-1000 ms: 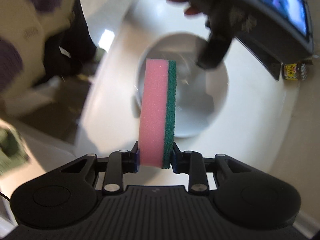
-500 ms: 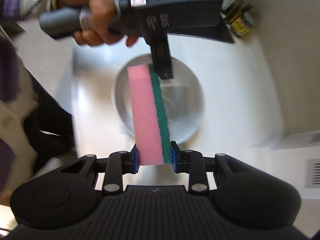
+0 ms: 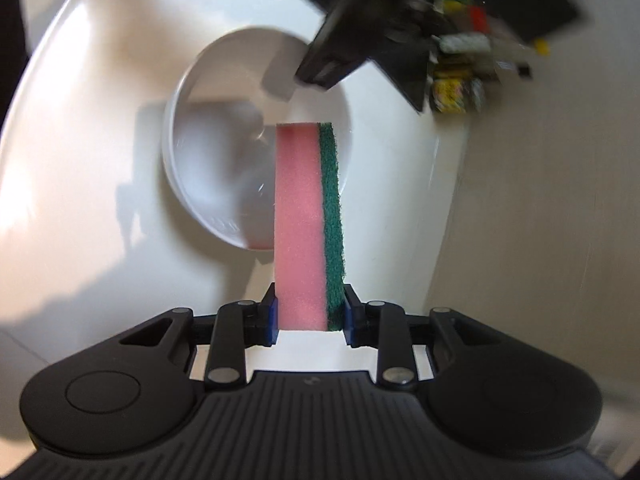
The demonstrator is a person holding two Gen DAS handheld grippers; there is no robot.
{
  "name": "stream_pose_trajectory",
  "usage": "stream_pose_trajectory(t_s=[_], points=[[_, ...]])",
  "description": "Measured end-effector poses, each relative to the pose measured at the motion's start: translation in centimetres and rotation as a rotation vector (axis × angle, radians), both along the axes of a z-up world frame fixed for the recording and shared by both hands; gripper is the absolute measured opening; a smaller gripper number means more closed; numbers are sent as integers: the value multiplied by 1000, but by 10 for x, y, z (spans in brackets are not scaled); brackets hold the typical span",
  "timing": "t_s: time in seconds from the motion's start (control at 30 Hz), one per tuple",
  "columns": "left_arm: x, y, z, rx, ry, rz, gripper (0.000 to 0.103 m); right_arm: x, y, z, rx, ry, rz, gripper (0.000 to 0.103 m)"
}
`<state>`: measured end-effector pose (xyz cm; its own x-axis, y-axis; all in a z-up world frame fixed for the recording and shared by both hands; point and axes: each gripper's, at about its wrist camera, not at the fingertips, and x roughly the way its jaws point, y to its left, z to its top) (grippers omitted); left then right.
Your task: Clean bowl
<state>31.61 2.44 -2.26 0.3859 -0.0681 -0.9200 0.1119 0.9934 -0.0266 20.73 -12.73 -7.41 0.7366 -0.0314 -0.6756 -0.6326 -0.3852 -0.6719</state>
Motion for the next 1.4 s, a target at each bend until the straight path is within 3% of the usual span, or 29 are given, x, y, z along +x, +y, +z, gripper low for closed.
stream_pose_trajectory(t_s=[0.23,0.4,0.57,0.77,1.03,1.4], points=[[-9,-6,-5,29,-25,-19,12,-2,12,-25,-204,-98,291,25],[-7,-3,-6,16,-28,-49,11,9,21,-47,-347,-167,401,25],[-5,-4,-8,16,-34,-54,10,4,25,-55,-486,-170,423,24],[-19,-7,-6,8,-39,-70,8,-9,23,-37,-567,-25,339,25],[-19,-19,-4,2,-46,-76,11,-13,45,17,-350,351,64,25],[-21,-30,-1,17,-54,-87,16,15,52,61,116,645,-267,25]])
